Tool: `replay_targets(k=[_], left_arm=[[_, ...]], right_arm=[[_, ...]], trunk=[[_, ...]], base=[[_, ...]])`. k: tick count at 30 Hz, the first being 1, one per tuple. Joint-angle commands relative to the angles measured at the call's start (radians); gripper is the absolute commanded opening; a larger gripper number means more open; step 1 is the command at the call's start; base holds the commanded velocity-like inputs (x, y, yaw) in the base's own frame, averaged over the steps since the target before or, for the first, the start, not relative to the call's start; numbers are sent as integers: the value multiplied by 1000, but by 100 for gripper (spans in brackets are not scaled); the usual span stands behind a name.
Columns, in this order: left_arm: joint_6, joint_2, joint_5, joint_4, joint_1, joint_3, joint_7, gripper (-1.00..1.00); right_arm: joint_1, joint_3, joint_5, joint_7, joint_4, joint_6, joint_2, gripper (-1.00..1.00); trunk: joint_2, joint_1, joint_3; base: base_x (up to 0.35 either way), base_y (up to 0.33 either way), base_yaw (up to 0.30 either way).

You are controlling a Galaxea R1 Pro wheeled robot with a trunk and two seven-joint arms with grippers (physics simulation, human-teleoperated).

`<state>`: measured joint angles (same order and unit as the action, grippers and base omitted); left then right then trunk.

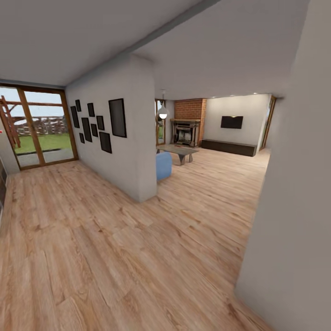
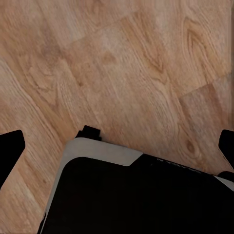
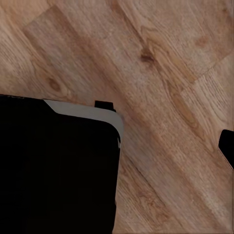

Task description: Move the two storage containers from the living room to the garage. In the garage, place one container on the floor and stack the other container on top of it (either order is fine).

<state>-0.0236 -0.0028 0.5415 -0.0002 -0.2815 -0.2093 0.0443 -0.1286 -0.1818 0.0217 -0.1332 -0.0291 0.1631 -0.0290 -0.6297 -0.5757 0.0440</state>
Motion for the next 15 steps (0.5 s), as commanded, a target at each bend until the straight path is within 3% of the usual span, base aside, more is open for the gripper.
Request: replay_targets(k=[1, 11, 15], left_arm=[[-2, 0, 8, 0, -1, -9, 3, 100], [-1, 0, 8, 0, -1, -9, 3, 100], [-1, 0, 8, 0, -1, -9, 3, 100]], right_arm=[[-2, -8, 2, -4, -3, 5, 0, 100], [-1, -7, 2, 4, -3, 5, -2, 100], [-1, -6, 1, 3, -3, 8, -2, 100]], trunk=[[-1, -1, 2], [-1, -1, 2], [-1, -1, 2]], base=[[326, 0, 1], [326, 0, 4], [326, 0, 161]])
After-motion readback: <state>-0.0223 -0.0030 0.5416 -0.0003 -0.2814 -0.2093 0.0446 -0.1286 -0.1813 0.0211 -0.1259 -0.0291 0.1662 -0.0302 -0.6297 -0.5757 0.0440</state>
